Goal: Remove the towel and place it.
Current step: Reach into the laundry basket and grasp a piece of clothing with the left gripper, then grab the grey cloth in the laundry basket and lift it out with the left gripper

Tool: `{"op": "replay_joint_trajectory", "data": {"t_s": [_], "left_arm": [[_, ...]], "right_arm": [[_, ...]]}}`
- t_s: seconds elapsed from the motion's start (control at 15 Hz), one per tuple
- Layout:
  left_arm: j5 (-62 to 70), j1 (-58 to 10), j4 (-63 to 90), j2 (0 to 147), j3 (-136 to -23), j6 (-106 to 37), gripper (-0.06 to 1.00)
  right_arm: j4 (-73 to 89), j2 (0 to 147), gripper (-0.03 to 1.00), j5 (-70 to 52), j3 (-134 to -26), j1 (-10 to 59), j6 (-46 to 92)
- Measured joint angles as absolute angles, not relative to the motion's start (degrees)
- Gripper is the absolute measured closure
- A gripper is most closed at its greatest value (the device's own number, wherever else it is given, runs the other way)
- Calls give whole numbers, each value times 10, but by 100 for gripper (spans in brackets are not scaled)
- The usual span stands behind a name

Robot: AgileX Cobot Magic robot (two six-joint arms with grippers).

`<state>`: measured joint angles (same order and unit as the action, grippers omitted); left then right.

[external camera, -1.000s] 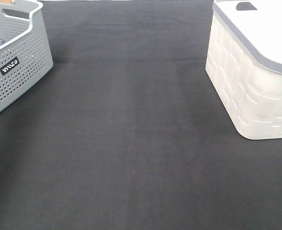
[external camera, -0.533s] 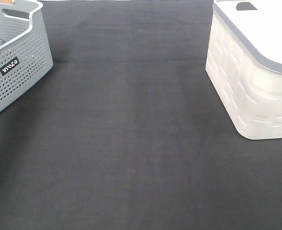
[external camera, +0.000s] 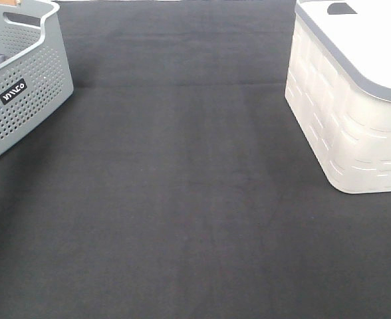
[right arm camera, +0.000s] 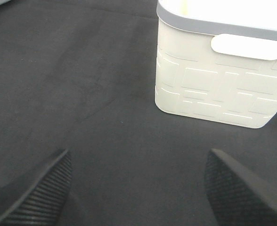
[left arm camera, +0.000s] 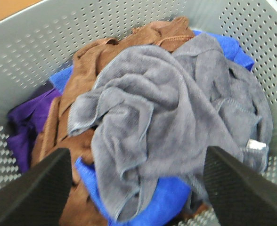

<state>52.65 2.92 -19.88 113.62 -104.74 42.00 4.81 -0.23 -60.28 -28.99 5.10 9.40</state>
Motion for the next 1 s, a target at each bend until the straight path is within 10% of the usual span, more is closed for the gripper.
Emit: {"op": "replay_joint_trajectory", "data": {"t_s": [1.0], "left_arm": [[462, 29, -246, 1321, -1127, 543, 22]], "right_arm": [[48, -2, 20, -603, -290, 51, 90]]}}
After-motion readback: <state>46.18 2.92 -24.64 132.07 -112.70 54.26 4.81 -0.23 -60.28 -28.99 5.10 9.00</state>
